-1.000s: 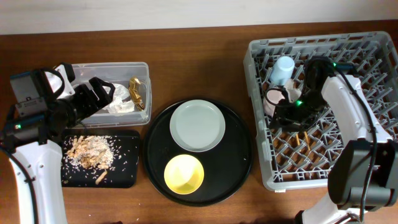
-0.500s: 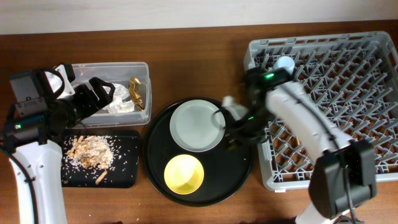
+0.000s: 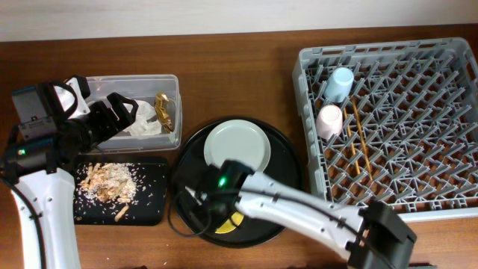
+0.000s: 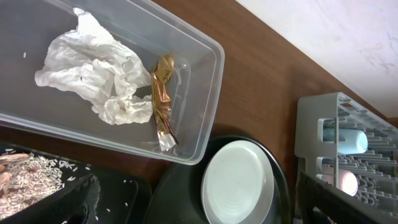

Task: Sort waste into correct bins and load items into the dishwasher rack
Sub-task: 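Reach right gripper to the yellow bowl rim and grasp it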

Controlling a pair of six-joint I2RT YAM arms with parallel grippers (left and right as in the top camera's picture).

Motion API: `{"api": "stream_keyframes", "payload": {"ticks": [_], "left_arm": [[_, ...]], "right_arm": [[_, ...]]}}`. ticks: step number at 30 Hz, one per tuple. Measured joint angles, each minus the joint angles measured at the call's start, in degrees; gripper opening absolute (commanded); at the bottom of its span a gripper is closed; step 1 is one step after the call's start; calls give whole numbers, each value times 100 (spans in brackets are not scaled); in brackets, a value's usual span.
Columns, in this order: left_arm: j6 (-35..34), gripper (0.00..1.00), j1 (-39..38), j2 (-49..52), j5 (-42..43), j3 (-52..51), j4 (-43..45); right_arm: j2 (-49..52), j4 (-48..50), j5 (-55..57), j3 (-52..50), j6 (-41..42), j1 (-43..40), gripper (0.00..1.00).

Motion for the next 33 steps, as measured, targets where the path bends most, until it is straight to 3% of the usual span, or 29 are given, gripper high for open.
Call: {"api": "stream_keyframes", "payload": {"ticks": [7,18,33], "left_arm": [[0,99,0,0,0,0,0],[0,99,0,0,0,0,0],[0,99,0,0,0,0,0]], "right_arm": [[-31,876,909,-186,511,446,43],[-42,1786,1032,-1054,595,468,41],[-42,2103,879,-1486,728,468,31]]}}
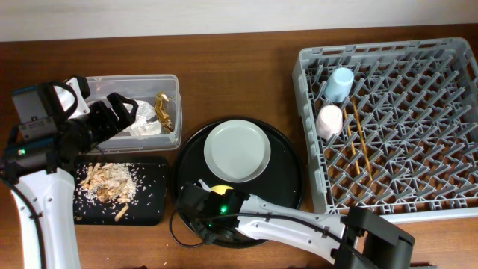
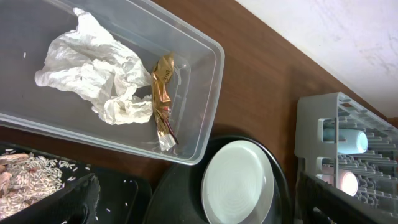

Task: Sort waste into correct bins and load items into the dishwasher rack
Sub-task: 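Reach right gripper to the yellow bowl rim and grasp it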

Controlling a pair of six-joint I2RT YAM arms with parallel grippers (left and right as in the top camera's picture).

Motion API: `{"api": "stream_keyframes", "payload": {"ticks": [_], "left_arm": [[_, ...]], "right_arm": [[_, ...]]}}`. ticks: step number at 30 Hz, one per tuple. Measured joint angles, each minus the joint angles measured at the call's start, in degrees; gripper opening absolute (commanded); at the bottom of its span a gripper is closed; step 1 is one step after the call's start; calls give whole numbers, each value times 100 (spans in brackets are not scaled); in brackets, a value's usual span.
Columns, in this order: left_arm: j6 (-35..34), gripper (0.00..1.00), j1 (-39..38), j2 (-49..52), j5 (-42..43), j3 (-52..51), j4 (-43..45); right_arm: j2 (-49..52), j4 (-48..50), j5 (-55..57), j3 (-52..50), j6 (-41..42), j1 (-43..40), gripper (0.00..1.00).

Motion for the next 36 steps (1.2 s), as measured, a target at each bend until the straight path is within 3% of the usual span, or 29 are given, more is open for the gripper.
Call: {"api": "stream_keyframes", "payload": {"ticks": [36], "left_arm": [[0,99,0,0,0,0,0]], "right_arm": [[109,-90,407,0,188,2,31]]}}
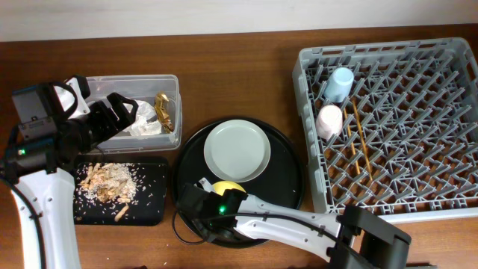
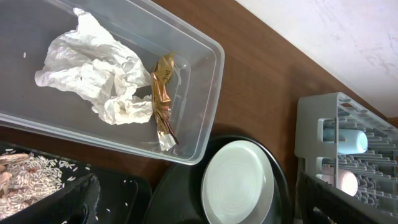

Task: Sort waste into correct bins and load items into the dishwasher rack
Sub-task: 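Reach right gripper to the yellow bowl rim and grasp it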

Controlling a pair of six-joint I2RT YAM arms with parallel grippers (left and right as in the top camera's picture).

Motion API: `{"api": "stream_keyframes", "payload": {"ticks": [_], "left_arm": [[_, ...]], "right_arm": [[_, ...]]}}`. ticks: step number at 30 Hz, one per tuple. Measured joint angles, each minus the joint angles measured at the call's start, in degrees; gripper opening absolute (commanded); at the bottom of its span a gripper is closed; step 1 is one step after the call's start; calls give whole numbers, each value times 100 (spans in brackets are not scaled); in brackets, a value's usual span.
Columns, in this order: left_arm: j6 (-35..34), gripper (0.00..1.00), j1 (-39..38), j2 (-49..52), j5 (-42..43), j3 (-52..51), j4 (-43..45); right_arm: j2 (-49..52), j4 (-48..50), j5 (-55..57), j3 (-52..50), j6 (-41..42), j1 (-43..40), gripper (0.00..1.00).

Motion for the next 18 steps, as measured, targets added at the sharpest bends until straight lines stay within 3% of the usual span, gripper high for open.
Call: {"api": "stream_keyframes", "payload": {"ticks": [4,9,13,18], "left_arm": [[0,99,0,0,0,0,0],[0,99,0,0,0,0,0],[0,99,0,0,0,0,0],[0,99,0,0,0,0,0]], "right_arm": [[9,2,-13,0,2,0,23],[9,2,-42,0,20,0,21],[9,2,-44,0,22,0,5],[-24,-4,48,42,-9,-2,4]]}}
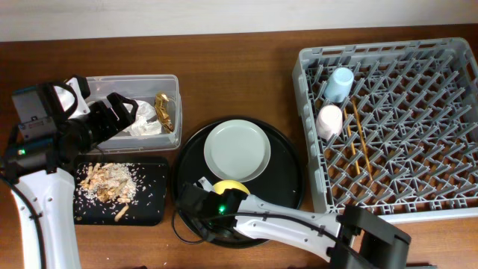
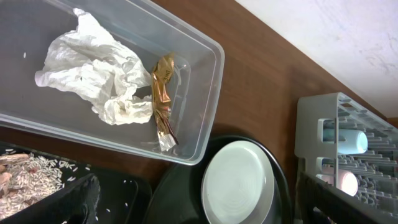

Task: Sort waste into correct bins and load items into the dishwasher rack
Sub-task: 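Reach right gripper to the yellow bowl rim and grasp it, then carry yellow bowl to rack and set it down with right gripper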

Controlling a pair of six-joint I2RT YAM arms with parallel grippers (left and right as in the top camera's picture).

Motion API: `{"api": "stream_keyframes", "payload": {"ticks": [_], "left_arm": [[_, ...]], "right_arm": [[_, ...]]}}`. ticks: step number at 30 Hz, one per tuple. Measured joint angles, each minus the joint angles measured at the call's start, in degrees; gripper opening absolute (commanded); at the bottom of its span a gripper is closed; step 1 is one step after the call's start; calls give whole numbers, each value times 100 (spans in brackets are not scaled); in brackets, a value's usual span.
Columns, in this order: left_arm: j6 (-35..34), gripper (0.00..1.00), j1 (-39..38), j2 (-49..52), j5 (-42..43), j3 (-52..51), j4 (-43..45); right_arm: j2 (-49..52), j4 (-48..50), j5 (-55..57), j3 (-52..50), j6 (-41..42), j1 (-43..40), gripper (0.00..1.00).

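Observation:
A round black tray [image 1: 287, 161] holds a white plate [image 1: 237, 149] [image 2: 237, 182]. At the tray's front lies a yellow thing [image 1: 230, 187], mostly hidden under my right arm. My right gripper [image 1: 200, 200] is low over that spot; its jaws are hidden. The dishwasher rack [image 1: 455, 209] carries a blue cup [image 1: 338, 84], a pink cup [image 1: 328, 119] and chopsticks [image 1: 360, 138]. My left gripper [image 1: 118, 113] [image 2: 196, 202] hangs open over the near edge of the clear bin [image 1: 173, 104], holding nothing. The bin holds a crumpled white tissue [image 2: 93, 71] and a gold wrapper [image 2: 163, 99].
A black rectangular tray [image 1: 153, 213] with rice and food scraps [image 1: 108, 183] sits in front of the clear bin, left of the round tray. Bare wooden table [image 1: 239, 82] lies between the bin and the rack.
A little more of the yellow thing shows beside my right arm, which has barely shifted. The left arm and everything else stand as before.
My right arm first lay across the middle of the round tray, with yellow showing at its front side. Then its gripper was nearer the tray's front edge, with yellow showing on its far side. It has stayed there. My left gripper stayed open over the bin throughout.

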Motion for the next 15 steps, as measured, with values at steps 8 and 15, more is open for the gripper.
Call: {"api": "stream_keyframes", "payload": {"ticks": [8,15], "left_arm": [[0,99,0,0,0,0,0],[0,99,0,0,0,0,0]], "right_arm": [[-1150,-284,-105,356,2,-168,4],[-2634,-1150,-387,439,-501,-1574,4]]}}
